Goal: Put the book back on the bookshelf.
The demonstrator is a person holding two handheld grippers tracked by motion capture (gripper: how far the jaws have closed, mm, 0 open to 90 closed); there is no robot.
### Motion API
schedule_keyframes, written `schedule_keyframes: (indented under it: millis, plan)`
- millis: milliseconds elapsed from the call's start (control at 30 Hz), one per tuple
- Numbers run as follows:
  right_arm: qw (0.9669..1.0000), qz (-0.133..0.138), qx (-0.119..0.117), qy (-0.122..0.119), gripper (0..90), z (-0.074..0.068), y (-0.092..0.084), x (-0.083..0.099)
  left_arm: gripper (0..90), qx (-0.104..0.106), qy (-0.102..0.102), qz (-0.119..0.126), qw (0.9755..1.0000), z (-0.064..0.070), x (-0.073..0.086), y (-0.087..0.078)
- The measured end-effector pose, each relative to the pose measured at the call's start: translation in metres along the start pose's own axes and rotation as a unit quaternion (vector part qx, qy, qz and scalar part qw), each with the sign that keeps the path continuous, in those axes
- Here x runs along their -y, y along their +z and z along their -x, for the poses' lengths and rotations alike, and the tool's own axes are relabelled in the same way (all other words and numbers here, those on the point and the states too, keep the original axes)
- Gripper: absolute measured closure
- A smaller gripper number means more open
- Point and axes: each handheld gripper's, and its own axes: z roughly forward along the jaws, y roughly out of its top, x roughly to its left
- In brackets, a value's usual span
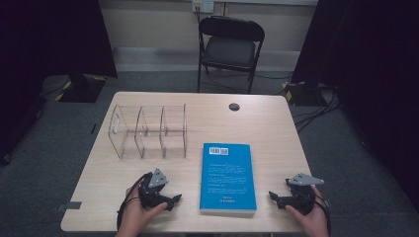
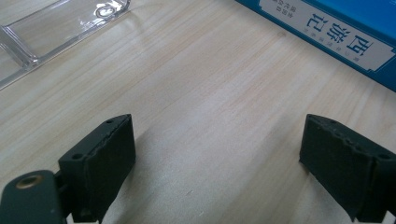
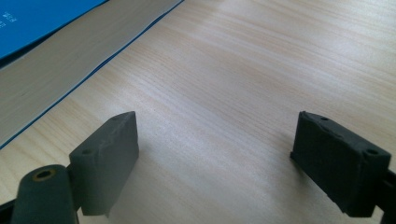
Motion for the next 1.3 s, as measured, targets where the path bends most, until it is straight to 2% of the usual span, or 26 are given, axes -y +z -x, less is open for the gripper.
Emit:
schedule_keyframes:
  millis: [467,667,867,967,1067,1200,1267,1300]
  plan:
    - [1.0000,0.000,-0.007,-0.006,13.7,-0.004,0.000,0.000,9.9,-0.002,0.001,-0.003,1.0000,0.000,0.000,0.000]
    - [0.9990,-0.008,-0.032,-0.031,14.4,-0.015,0.001,-0.003,9.9,-0.002,0.002,-0.004,1.0000,0.000,0.000,-0.001]
    - [0.9983,-0.005,-0.047,-0.035,15.3,-0.020,0.002,-0.005,10.0,0.001,0.001,-0.002,1.0000,0.000,0.000,0.000]
    - [0.9971,-0.001,-0.067,-0.035,15.9,-0.023,0.001,-0.005,9.9,0.001,-0.001,-0.001,1.0000,0.000,0.000,0.000]
    - [0.9962,-0.004,-0.073,-0.047,15.9,-0.029,-0.001,-0.005,9.8,0.001,-0.004,0.002,1.0000,0.000,0.000,0.000]
    - [0.9956,-0.002,-0.082,-0.045,15.9,-0.034,-0.003,-0.005,8.8,0.001,-0.006,0.007,1.0000,0.001,0.000,0.002]
    - [0.9944,-0.007,-0.089,-0.057,15.9,-0.038,-0.004,-0.004,7.2,-0.005,-0.006,-0.002,1.0000,0.001,-0.002,0.002]
    - [0.9939,-0.009,-0.093,-0.060,16.0,-0.039,-0.005,-0.003,6.5,-0.001,-0.007,0.003,1.0000,0.001,-0.002,0.004]
